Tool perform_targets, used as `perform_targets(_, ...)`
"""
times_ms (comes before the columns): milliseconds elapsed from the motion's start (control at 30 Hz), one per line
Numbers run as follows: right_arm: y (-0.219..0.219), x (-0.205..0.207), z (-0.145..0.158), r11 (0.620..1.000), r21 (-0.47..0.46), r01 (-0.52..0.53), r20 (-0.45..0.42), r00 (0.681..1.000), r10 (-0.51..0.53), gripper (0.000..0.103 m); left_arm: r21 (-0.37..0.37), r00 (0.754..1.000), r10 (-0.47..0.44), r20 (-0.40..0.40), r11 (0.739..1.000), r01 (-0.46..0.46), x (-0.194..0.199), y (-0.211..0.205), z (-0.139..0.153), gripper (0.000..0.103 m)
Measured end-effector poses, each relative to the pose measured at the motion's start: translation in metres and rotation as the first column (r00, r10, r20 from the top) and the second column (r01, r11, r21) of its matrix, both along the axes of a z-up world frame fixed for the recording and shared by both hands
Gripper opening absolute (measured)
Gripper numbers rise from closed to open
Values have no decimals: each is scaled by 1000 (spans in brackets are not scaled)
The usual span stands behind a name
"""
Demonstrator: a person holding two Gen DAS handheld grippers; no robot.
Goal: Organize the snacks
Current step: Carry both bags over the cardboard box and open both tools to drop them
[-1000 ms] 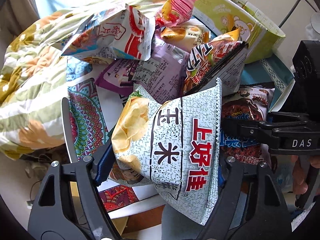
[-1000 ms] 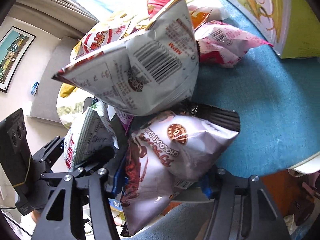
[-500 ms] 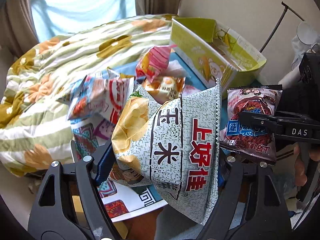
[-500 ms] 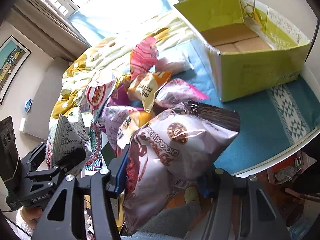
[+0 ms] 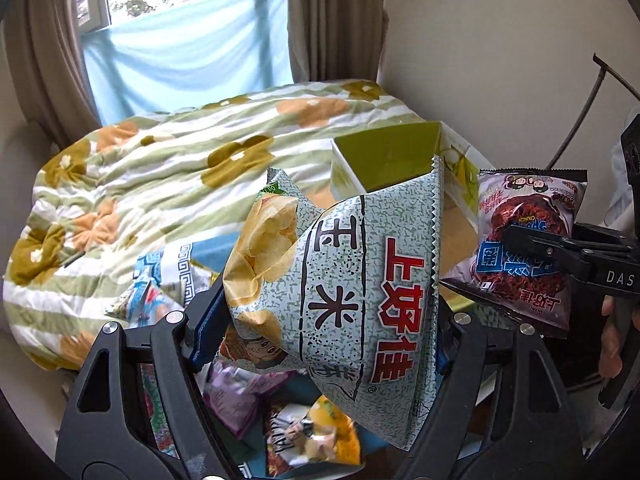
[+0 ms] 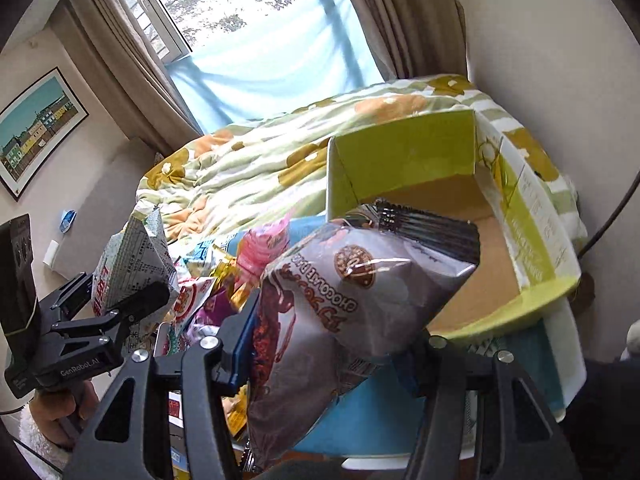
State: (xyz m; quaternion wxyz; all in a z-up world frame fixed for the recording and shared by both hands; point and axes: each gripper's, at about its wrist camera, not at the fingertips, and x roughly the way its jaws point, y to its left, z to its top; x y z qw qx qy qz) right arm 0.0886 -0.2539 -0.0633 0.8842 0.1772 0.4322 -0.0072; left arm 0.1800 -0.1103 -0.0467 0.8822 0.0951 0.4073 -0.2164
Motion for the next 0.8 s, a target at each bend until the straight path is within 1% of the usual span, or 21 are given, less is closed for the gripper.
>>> perform_targets(133,-48,27,18,998,14,-69,45,997,69,52,-10,999,52,4,999,-52,26,-55,10,76)
perform_targets(233,-84,46,27,997,-4,-81,93,992,81,53,-12,997,78,-7,997,-78,48,-98,9,76)
perform_targets(333,-109,71,29,989,-87,-116,39,992,120,53,-18,995,90,-42,996,-91,74,-138,1,76)
perform_targets(367,-116,80,28,986,-98,-132,16,991,134,53,-15,994,94,-55,995,-95,82,-150,-4,76)
perform_targets(500,-149,106,17,988,-78,-132,-22,991,130,53,25,992,89,-84,996,-87,112,-193,-24,76)
perform_targets(700,-176,130,-1,989,-99,-109,-53,993,104,53,131,992,41,-115,991,-26,149,-248,-61,77)
perform_targets(733,-179,131,-3,990,-102,-102,-58,994,97,53,146,993,33,-116,989,-16,153,-253,-66,78)
perform_targets(800,-184,135,-9,989,-115,-91,-74,994,83,53,176,993,19,-119,984,2,159,-262,-76,84)
